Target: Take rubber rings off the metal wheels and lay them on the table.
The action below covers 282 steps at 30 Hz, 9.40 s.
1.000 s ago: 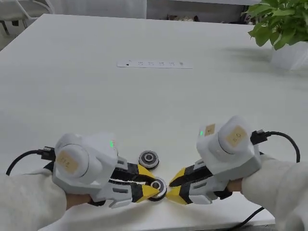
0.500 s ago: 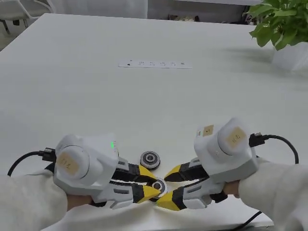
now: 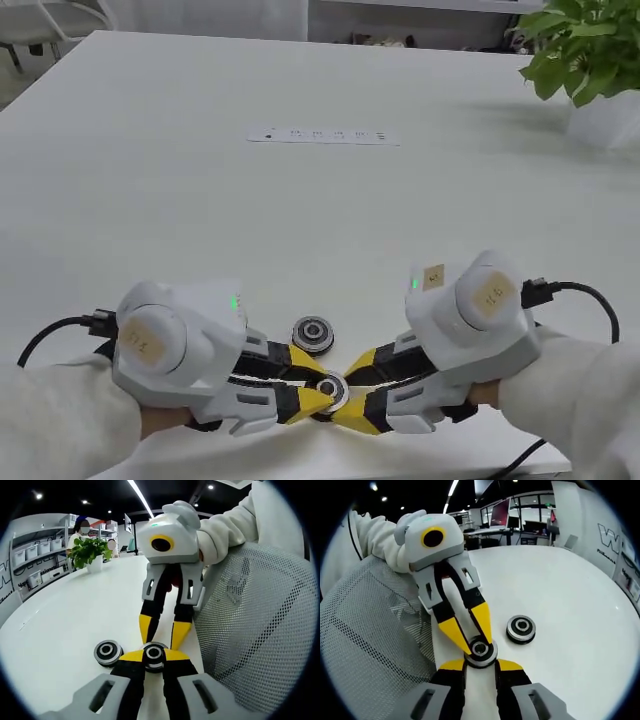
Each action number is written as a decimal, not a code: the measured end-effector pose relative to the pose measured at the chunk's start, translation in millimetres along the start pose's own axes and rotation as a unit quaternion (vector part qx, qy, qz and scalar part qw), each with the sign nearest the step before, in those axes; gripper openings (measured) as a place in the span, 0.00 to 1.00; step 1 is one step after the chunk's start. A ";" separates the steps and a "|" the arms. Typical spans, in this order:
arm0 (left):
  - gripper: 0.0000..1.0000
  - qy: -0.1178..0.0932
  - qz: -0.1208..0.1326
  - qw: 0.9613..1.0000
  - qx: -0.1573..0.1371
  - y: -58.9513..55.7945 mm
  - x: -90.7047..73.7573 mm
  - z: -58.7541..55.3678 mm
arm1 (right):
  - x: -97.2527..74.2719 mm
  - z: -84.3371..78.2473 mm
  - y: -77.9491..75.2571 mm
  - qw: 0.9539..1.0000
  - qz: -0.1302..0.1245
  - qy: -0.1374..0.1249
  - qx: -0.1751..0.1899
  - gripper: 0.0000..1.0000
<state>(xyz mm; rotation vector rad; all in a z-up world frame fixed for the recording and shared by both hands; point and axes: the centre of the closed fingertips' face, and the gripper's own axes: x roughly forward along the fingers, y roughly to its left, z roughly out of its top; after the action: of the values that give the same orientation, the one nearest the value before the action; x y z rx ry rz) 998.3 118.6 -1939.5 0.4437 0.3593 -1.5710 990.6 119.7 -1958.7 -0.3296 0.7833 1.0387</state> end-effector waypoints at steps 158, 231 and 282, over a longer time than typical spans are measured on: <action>0.97 0.005 0.062 0.990 -0.127 6.0 -105.4 -14.6 | -7.5 69.0 3.0 0.974 0.002 -0.122 0.192 0.00; 0.73 -0.009 -0.027 0.999 -0.016 0.0 -54.3 71.1 | -17.3 16.1 -11.4 0.997 -0.014 -0.033 0.066 0.25; 0.07 0.032 0.011 0.999 -0.006 6.6 -2.0 -1.3 | 6.2 3.2 -4.5 1.000 -0.002 0.007 -0.011 0.18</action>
<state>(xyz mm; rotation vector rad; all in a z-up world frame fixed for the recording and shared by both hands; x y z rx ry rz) 1005.1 120.7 -1939.4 0.4882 0.4126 -1.5343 997.5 123.4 -1961.4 -0.3578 0.7838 1.0420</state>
